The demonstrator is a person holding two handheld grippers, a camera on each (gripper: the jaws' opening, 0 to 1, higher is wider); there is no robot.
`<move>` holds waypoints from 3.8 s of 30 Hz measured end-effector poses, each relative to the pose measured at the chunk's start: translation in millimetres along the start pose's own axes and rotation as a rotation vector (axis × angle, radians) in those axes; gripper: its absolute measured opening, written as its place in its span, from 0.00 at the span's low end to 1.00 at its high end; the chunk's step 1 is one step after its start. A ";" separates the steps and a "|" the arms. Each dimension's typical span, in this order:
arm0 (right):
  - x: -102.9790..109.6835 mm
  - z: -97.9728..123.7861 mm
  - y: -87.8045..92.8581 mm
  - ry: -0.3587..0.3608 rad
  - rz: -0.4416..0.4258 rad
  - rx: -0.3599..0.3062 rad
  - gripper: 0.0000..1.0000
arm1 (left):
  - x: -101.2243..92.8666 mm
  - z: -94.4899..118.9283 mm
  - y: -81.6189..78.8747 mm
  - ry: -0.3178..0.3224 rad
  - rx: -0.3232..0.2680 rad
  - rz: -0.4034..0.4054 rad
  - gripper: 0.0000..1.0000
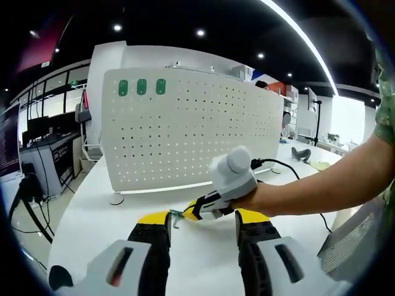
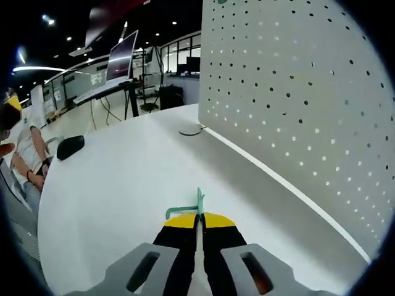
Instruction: Insert the hook assembly into the mounting plate slot until the hook locks in place.
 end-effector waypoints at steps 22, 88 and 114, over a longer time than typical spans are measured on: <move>-10.2 5.5 -0.1 -0.007 -0.031 -0.004 0.00 | -0.5 -1.9 -1.0 0.010 0.004 -0.012 0.42; 25.1 146.7 -128.9 -0.159 -0.013 -0.042 0.00 | -29.0 -22.4 -38.5 0.208 -0.083 -0.360 0.36; 56.4 161.1 -133.4 -0.248 0.011 0.014 0.00 | -40.3 -19.4 -36.8 0.284 -0.082 -0.620 0.23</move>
Point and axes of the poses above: the point that each gripper's makers call its tool centre point, and the gripper's own axes: z roughly backward along the fingers, x roughly to its left, y roughly out of its underside, the point moved 4 cm from there along z, roughly backward along the fingers, and after that the axes turned 13 degrees about -x, right-handed, at the moved point
